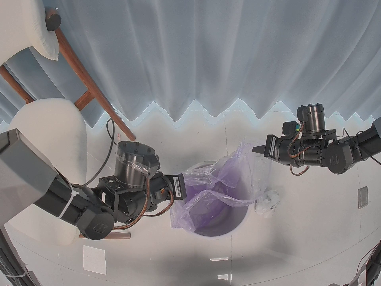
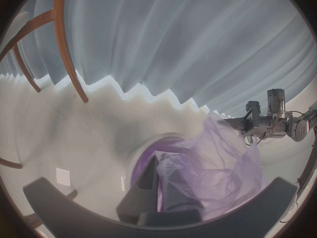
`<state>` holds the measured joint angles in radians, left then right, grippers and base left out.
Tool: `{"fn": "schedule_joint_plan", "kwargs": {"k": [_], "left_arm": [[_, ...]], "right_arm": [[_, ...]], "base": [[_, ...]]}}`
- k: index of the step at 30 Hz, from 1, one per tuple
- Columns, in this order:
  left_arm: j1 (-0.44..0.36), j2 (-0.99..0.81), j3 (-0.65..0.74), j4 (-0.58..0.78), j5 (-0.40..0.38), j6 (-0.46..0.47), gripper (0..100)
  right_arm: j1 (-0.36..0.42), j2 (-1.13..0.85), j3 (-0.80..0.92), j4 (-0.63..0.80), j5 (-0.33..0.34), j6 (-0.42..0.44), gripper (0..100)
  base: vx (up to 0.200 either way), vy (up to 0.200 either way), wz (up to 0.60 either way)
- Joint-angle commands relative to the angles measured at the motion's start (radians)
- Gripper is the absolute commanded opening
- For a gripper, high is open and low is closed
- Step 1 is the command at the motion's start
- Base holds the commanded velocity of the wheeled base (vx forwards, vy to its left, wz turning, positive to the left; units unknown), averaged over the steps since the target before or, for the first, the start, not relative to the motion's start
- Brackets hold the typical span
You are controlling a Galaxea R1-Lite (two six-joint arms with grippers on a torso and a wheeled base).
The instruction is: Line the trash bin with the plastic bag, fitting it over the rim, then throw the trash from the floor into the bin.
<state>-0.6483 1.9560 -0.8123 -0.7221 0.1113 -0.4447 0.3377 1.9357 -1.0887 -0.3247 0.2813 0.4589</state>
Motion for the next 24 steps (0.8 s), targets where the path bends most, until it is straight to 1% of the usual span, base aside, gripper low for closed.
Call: {"fn": "schedule_joint_plan", "kwargs": {"k": [1, 5, 7, 8, 15, 19, 20, 24], "left_arm": [[0.019, 0.037, -0.051, -0.003, 0.004, 0.003, 0], [0.068, 0.081, -0.096, -0.003, 0.013, 0.012, 0], [0.087, 0.09, -0.117, 0.006, 0.031, 0.012, 0], [0.101, 0.097, -0.14, 0.016, 0.059, 0.007, 0], [0.134, 0.124, -0.143, 0.055, 0.097, 0.004, 0], [0.125, 0.138, -0.133, 0.056, 0.122, 0.0, 0], [0.124, 0.138, -0.13, 0.056, 0.123, -0.003, 0], [0.124, 0.136, -0.125, 0.056, 0.126, -0.008, 0]], "right_arm": [[-0.003, 0.051, -0.033, -0.011, -0.019, 0.0, 0], [-0.006, 0.1, -0.094, -0.014, -0.039, 0.001, 0], [-0.012, 0.115, -0.12, -0.014, -0.04, 0.001, 0], [-0.019, 0.14, -0.158, -0.014, -0.04, 0.003, 0], [-0.039, 0.213, -0.283, -0.014, -0.042, 0.004, 0], [-0.039, 0.243, -0.33, -0.013, -0.039, 0.003, 0], [-0.039, 0.243, -0.33, -0.013, -0.039, 0.004, 100], [-0.039, 0.223, -0.321, -0.008, -0.037, 0.021, 100]], "base": [[0.0, 0.0, 0.0], [0.0, 0.0, 0.0], [0.0, 0.0, 0.0], [0.0, 0.0, 0.0], [0.0, 0.0, 0.0], [0.0, 0.0, 0.0], [0.0, 0.0, 0.0], [0.0, 0.0, 0.0]]}}
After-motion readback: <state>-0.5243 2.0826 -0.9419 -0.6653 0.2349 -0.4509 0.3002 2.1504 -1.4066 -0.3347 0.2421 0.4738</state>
